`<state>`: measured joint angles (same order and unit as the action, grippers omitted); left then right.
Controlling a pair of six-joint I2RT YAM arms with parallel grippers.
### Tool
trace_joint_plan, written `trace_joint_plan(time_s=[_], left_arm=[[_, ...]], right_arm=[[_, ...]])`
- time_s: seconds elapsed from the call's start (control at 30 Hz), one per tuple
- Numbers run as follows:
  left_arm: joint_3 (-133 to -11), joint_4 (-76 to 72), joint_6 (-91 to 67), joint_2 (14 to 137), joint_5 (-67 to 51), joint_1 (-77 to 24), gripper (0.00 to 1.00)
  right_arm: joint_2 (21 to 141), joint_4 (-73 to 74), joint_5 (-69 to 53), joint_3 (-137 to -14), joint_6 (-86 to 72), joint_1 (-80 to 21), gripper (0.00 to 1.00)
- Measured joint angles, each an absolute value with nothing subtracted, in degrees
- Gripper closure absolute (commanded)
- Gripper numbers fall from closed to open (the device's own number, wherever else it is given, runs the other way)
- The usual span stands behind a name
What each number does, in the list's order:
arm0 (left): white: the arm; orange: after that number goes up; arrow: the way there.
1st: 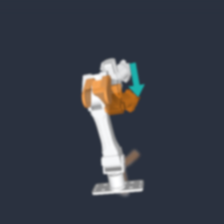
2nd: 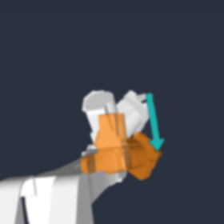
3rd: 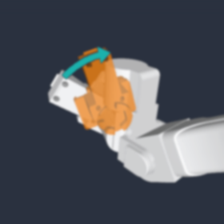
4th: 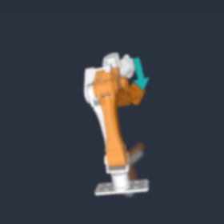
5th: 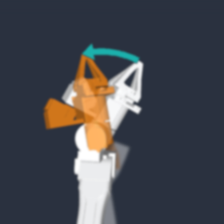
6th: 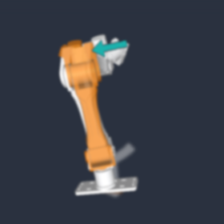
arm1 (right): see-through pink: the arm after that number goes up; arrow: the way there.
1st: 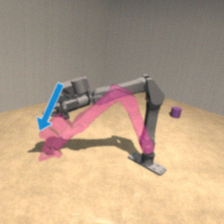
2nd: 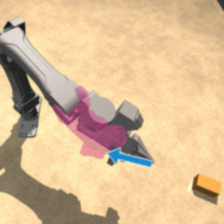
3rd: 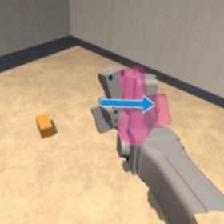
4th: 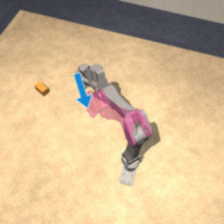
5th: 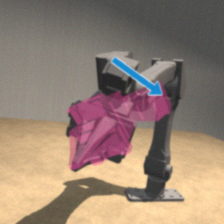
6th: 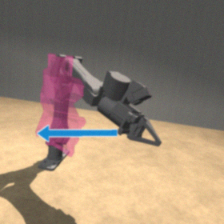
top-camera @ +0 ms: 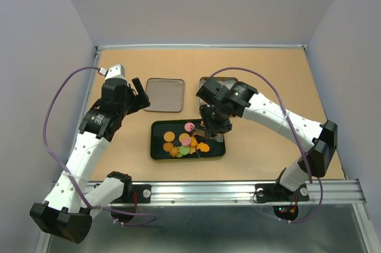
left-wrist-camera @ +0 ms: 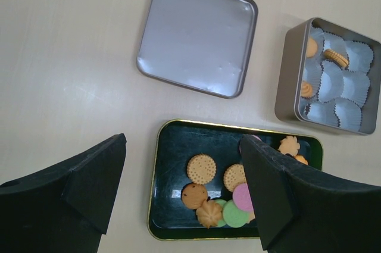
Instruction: Pack the cookies
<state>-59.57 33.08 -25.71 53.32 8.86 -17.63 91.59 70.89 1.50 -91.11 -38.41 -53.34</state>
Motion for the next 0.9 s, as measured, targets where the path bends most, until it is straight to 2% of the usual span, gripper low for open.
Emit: trace_joint_plan(time_s=[0.2, 0.57, 0.9], left_arm=[[-59.6, 33.1, -25.3, 53.4, 9.0, -17.6, 0.12], [-59.6, 33.0, -23.9, 53.9, 9.1, -17.6, 0.12], [-59.6, 33.0, -23.0, 53.9, 9.5, -17.6, 0.12]], right_arm=[[92.2, 70.4, 1.6, -91.1, -38.4, -53.3, 0.53], [94.1, 70.1, 1.6, -91.2, -38.7, -53.4, 0.74], [95.4, 71.5, 2.9, -98.0, -39.6, -53.4, 0.75]])
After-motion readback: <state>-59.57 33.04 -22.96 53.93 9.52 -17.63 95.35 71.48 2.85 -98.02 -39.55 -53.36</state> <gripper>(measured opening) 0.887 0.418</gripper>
